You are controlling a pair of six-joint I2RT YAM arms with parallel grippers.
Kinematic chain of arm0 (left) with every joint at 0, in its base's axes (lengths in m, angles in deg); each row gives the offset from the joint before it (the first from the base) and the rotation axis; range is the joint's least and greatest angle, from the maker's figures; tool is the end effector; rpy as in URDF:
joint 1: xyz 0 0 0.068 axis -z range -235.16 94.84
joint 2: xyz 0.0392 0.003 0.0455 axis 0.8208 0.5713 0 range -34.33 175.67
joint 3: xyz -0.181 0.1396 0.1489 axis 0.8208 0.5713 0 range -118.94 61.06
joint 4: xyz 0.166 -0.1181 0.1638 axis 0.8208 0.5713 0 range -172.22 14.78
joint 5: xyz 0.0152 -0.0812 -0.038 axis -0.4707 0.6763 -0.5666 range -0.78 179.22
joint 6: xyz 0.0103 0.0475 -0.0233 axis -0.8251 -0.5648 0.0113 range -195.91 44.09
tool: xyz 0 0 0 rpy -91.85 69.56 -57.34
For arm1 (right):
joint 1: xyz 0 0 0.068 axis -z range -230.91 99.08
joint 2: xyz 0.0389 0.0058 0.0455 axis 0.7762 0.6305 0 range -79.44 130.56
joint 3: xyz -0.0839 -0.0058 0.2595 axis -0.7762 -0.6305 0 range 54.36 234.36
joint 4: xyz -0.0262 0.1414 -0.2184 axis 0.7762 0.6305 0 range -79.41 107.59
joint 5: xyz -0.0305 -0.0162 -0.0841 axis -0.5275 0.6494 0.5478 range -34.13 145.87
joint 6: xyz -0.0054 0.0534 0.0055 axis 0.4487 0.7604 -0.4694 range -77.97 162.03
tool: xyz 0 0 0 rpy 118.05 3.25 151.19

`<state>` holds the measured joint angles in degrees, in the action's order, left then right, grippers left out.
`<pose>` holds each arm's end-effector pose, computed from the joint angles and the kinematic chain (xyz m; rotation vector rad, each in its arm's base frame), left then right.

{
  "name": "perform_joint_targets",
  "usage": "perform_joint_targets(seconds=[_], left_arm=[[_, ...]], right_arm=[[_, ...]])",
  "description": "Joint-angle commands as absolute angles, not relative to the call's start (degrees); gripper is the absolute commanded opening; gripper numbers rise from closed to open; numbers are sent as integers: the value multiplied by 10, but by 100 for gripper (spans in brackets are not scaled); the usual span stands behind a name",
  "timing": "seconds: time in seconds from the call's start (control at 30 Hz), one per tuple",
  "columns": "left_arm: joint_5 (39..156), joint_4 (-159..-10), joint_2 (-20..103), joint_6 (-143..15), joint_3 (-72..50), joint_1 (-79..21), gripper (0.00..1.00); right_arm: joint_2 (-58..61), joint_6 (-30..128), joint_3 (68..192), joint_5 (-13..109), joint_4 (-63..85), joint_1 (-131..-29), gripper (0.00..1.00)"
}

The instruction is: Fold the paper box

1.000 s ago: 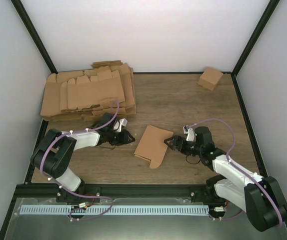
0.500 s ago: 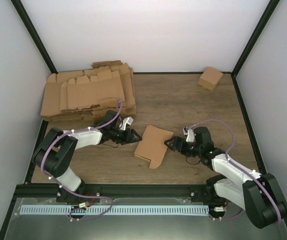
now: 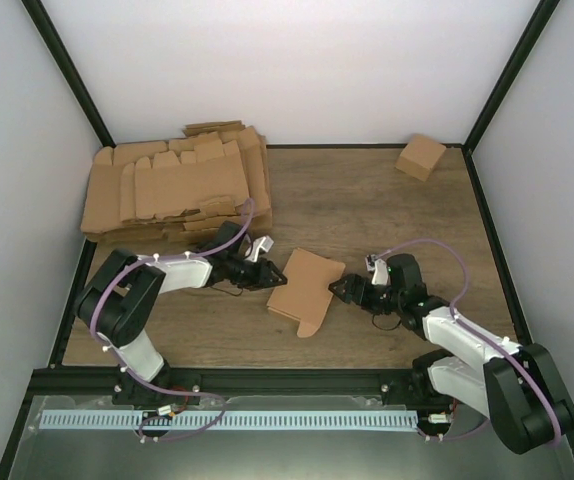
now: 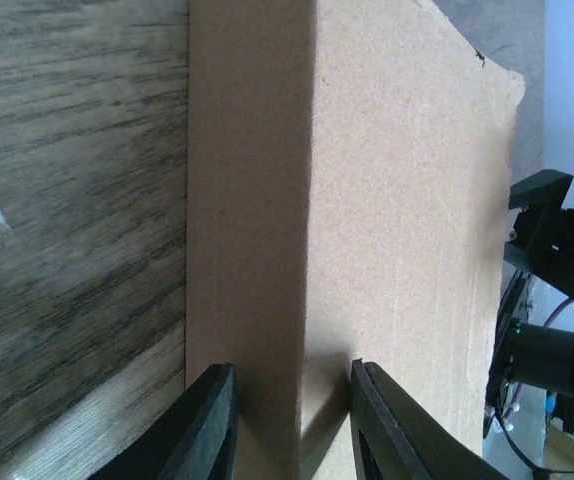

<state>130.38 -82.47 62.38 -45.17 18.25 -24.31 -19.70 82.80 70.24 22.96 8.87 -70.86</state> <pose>0.2485 -0.1757 0.1320 0.3306 2.6603 -1.3055 0.1647 0.0804 0.1453 0.1267 2.4619 1.1710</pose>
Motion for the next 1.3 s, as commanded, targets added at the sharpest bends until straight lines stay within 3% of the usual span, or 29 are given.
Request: perform_joint_targets(seconds=[0.0,0.23,0.5,0.63,1.27], left_arm=[[1255,-824,639,-449,192,-254,32],[1247,-822,638,-450,206,-268,31],[1246,-819,641,-456,207,-276,31],[1243,-815,640,-460,209,-279,31],[1340,-876,627,-427,229,-304,12]], right_arm=[[-211,825,701,250,98,-702,92],[-223,828,704,313,137,-702,85],[-172,846,692,299,99,-702,44],[-144,857,683,262,52,-702,29],[-71,837,704,195,-1,-702,24]])
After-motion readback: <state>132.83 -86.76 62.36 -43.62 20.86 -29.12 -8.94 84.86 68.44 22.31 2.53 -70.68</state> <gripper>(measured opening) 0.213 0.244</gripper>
